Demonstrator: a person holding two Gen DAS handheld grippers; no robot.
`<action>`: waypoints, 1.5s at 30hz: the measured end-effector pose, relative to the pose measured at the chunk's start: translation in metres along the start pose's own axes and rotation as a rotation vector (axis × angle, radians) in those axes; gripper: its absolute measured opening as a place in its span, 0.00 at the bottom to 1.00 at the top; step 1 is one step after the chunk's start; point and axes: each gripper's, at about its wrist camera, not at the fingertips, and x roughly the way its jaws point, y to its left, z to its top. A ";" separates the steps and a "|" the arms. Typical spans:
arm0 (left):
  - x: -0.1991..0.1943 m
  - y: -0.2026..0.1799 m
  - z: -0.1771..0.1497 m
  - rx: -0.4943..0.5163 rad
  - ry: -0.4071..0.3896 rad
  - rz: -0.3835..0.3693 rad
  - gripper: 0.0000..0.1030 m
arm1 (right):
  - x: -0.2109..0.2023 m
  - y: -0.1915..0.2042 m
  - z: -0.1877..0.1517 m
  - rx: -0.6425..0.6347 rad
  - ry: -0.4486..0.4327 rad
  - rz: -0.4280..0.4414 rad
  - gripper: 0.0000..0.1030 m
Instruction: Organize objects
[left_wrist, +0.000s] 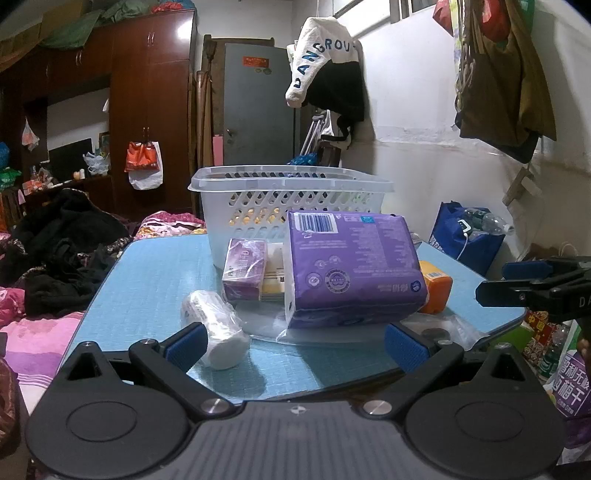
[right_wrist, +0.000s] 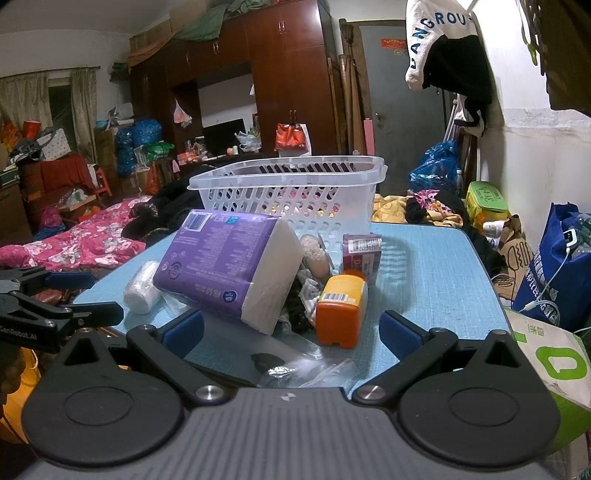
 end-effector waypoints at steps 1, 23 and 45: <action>0.000 0.000 0.000 0.000 0.000 0.000 1.00 | 0.000 0.000 0.000 0.000 0.000 0.000 1.00; 0.004 0.001 -0.001 0.002 0.009 0.000 1.00 | 0.001 -0.003 0.000 0.005 0.001 -0.002 1.00; 0.005 0.000 -0.001 0.003 0.016 -0.003 1.00 | 0.002 -0.004 0.001 0.008 0.002 -0.001 1.00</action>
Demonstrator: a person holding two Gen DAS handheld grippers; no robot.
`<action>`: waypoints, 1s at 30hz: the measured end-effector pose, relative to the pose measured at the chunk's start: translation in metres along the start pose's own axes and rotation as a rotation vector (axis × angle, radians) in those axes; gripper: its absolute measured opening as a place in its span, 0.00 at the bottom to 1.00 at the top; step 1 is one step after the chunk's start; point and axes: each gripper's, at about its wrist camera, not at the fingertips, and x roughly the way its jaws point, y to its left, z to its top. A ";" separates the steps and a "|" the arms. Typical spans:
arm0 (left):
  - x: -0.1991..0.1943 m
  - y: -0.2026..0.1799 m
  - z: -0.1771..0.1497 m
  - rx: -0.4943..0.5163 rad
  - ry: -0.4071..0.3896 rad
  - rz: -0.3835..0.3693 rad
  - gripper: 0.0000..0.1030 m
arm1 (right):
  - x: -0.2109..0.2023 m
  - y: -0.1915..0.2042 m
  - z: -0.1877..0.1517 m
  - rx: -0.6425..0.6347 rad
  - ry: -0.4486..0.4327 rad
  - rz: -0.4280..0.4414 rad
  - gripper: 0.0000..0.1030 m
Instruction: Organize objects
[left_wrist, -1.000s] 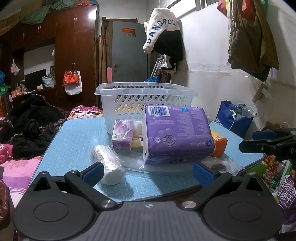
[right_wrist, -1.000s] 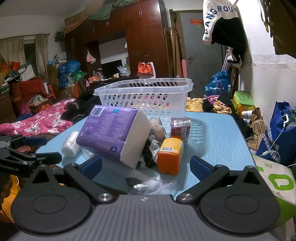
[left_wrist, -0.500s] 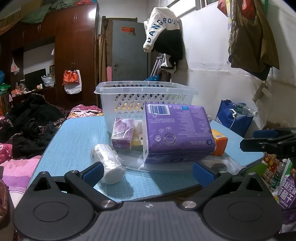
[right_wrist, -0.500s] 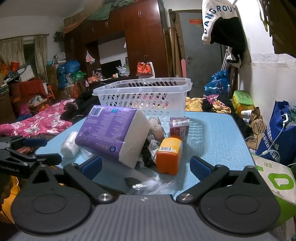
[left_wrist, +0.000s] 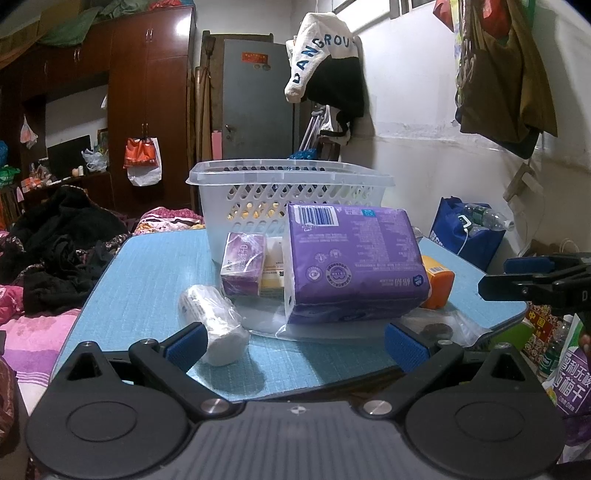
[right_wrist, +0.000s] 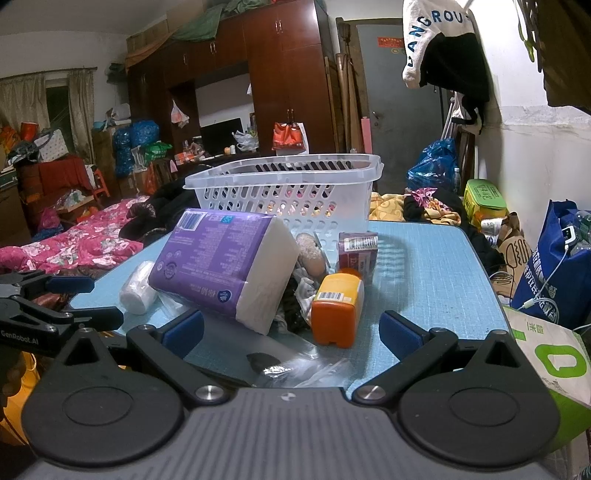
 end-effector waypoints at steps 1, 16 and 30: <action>0.000 0.000 0.000 0.000 0.000 0.000 1.00 | 0.000 0.000 0.000 0.000 0.000 0.001 1.00; 0.000 0.000 0.000 0.000 0.000 0.000 1.00 | 0.000 -0.002 0.000 0.005 0.002 -0.002 1.00; 0.000 0.000 0.000 -0.001 0.001 0.000 1.00 | 0.000 -0.002 0.000 0.005 0.002 -0.002 1.00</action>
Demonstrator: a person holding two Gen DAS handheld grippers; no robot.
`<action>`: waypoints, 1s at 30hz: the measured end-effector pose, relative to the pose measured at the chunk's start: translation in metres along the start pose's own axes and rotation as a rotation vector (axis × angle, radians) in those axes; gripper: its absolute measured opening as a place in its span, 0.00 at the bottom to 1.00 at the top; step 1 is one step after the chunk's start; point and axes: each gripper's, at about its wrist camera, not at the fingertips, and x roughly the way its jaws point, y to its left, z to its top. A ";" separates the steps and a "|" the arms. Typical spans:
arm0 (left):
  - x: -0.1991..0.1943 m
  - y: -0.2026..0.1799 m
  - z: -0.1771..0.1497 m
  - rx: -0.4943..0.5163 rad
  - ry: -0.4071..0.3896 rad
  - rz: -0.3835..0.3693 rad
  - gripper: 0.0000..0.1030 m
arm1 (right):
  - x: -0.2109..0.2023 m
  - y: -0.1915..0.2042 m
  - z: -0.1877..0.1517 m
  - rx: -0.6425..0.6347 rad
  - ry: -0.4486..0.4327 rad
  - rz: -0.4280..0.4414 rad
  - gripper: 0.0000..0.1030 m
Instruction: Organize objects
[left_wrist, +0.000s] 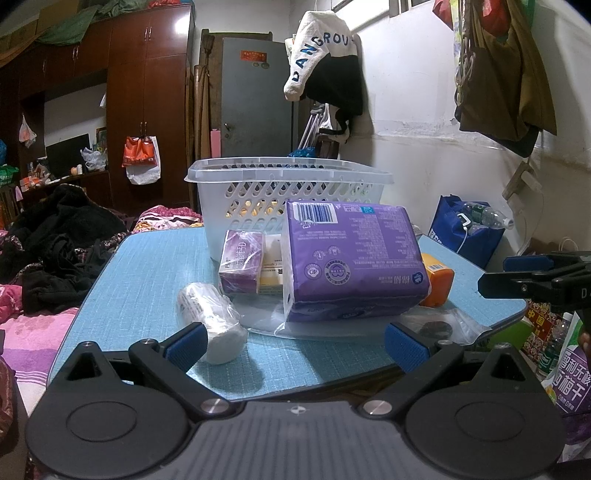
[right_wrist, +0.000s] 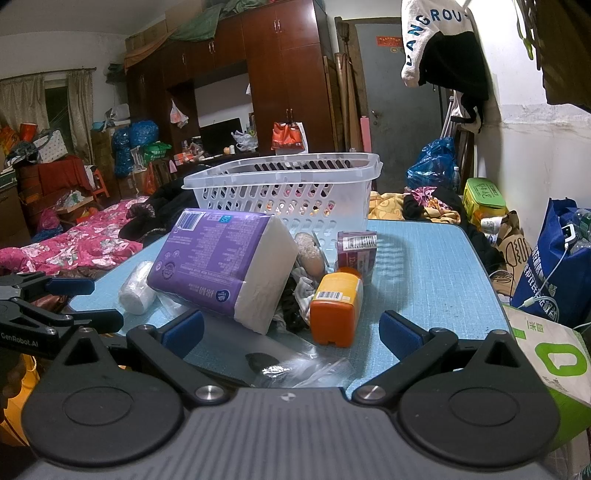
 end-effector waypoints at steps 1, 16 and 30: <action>0.000 0.000 0.000 0.000 0.000 0.000 1.00 | 0.000 0.000 0.000 0.000 0.000 0.000 1.00; -0.007 0.014 0.002 -0.049 -0.100 -0.027 1.00 | -0.004 -0.009 -0.006 0.014 -0.156 -0.014 1.00; 0.022 0.062 -0.006 -0.060 -0.162 0.140 1.00 | 0.029 -0.028 -0.016 0.010 -0.143 -0.068 1.00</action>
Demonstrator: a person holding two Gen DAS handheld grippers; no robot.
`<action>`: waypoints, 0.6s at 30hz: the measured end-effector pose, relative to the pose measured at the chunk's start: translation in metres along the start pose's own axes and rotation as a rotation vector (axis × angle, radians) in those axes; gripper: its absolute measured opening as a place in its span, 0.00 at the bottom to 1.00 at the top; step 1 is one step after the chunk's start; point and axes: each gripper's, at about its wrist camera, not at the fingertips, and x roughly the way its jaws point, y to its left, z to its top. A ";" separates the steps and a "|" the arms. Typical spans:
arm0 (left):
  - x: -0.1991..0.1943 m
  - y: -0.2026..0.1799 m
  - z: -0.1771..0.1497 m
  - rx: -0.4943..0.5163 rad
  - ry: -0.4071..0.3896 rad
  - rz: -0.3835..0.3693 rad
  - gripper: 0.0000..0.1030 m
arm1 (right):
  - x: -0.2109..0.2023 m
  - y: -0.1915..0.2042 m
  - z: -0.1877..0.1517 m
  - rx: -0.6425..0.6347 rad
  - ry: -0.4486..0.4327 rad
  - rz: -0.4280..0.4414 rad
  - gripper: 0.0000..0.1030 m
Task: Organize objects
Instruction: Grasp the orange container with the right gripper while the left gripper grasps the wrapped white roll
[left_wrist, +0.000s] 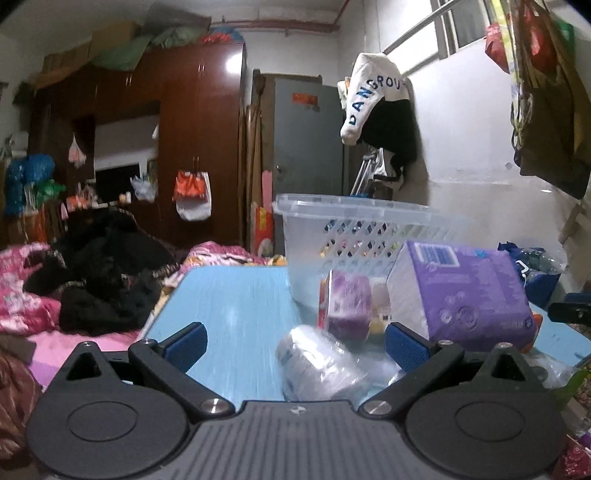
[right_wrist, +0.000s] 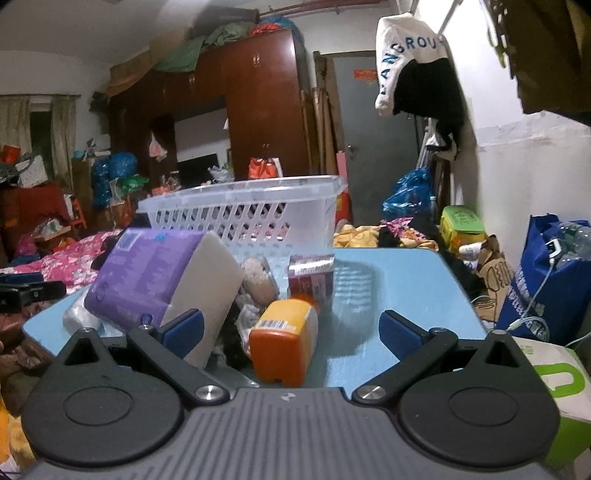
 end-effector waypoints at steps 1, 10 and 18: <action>0.001 0.000 -0.002 0.008 0.004 -0.004 1.00 | 0.001 -0.001 -0.001 0.003 -0.003 0.004 0.97; 0.019 -0.011 -0.017 0.056 0.045 -0.018 0.84 | 0.022 0.002 -0.011 -0.007 0.052 0.019 0.68; 0.023 -0.014 -0.022 0.078 0.045 0.001 0.61 | 0.018 0.004 -0.014 -0.017 0.042 0.015 0.49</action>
